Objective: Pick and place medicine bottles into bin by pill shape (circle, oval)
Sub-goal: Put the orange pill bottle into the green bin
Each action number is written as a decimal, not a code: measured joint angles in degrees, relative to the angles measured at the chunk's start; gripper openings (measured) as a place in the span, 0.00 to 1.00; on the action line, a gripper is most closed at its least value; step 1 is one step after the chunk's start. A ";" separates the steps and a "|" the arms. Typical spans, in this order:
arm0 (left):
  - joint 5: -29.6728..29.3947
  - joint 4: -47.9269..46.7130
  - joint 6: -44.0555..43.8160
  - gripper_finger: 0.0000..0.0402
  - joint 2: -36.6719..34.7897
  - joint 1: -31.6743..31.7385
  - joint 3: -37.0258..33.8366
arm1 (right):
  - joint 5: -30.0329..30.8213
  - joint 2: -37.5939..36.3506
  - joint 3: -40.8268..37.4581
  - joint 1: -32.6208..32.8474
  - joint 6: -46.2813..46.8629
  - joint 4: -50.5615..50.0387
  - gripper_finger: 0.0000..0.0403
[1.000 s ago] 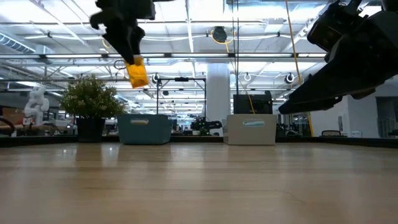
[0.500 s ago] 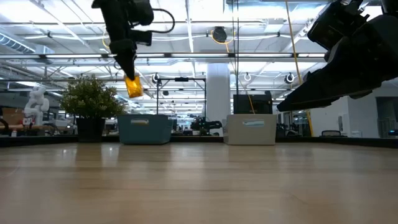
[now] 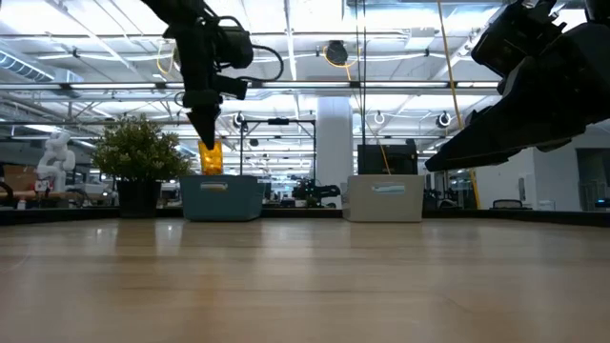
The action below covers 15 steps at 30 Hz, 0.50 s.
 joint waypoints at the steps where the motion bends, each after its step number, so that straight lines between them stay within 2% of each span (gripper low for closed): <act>1: 0.02 0.00 -0.13 0.55 0.31 0.03 0.00 | 0.00 0.00 0.00 0.04 0.02 0.01 0.85; 15: -0.01 0.17 -2.58 0.55 4.62 0.36 -0.39 | -0.20 0.00 0.00 1.13 1.68 -0.01 0.85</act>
